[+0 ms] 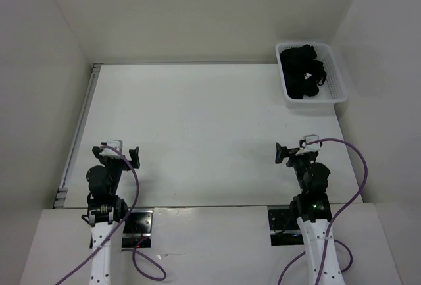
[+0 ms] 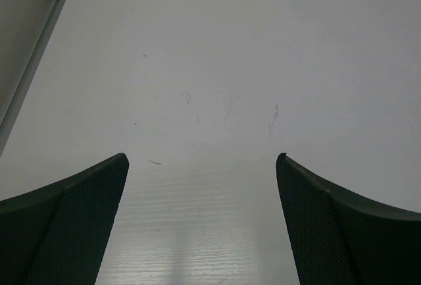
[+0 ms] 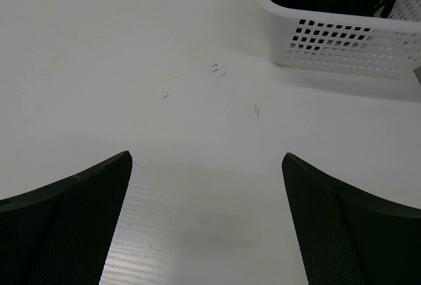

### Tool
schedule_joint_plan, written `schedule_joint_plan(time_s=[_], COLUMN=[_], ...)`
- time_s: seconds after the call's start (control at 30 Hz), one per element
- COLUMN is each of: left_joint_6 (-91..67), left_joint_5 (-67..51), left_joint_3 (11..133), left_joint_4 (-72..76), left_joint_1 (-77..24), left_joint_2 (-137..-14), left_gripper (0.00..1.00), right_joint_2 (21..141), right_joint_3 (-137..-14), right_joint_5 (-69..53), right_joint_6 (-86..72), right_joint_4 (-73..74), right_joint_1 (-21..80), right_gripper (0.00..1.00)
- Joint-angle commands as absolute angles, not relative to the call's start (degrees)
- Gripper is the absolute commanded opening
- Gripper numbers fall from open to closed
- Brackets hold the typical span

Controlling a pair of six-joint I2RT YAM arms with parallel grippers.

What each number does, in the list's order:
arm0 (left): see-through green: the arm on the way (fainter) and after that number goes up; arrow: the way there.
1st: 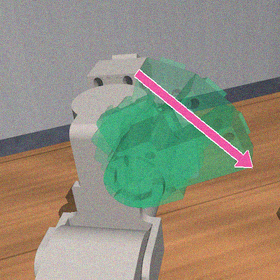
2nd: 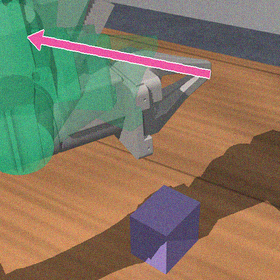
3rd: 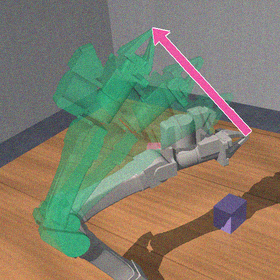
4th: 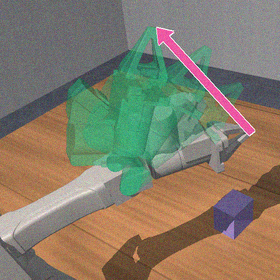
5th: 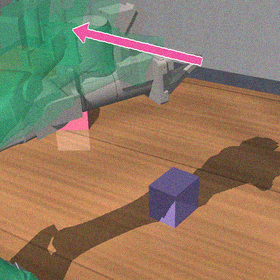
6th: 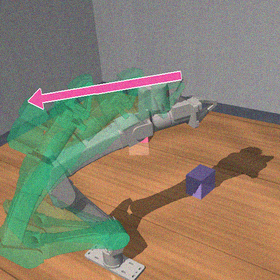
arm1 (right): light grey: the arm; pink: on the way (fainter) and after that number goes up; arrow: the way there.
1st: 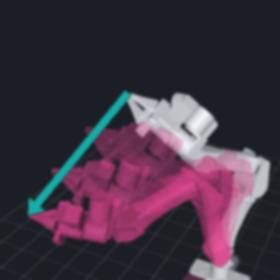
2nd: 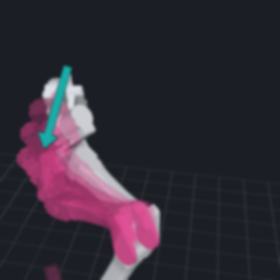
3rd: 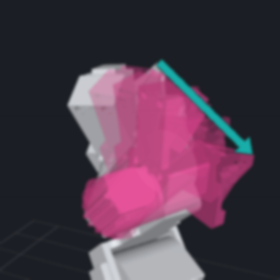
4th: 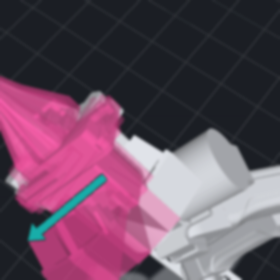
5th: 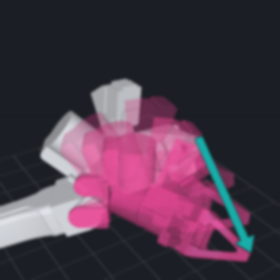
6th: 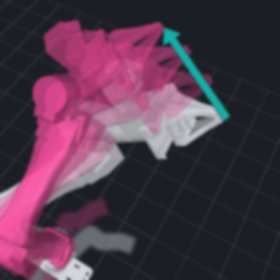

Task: Fold and stack the shorts
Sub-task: Grab the shorts from the pile

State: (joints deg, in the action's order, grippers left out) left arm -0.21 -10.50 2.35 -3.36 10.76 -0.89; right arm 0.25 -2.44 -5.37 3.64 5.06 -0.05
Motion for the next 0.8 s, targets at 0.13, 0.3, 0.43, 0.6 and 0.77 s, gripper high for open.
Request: schedule_joint_plan(time_s=[0.13,0.3,0.43,0.6,0.77], left_joint_6=[0.00,0.00,0.00,0.00,0.00], left_joint_5=[-10.28,-25.58,-33.72,-23.68,-27.76], left_joint_3=[0.18,2.72,5.62,6.94,21.15], left_joint_4=[-0.53,-2.54,2.28,18.26,8.37], left_joint_1=[10.63,10.63,10.63,10.11,10.11], left_joint_2=[0.26,0.26,0.26,-1.75,-17.36], left_gripper=[1.00,1.00,1.00,1.00,1.00], right_joint_2=[-0.53,-0.53,-0.53,4.37,41.53], right_joint_3=[-0.79,-6.14,-2.39,-8.59,-42.47], right_joint_5=[-5.36,-42.50,-47.30,-39.91,-26.33], right_joint_6=[2.99,37.70,83.05,65.93,37.50], right_joint_4=[0.35,5.08,3.69,-21.45,-12.52], right_joint_1=[-0.44,-0.44,-0.44,0.08,2.19], right_gripper=[0.99,1.00,1.00,1.00,0.99])
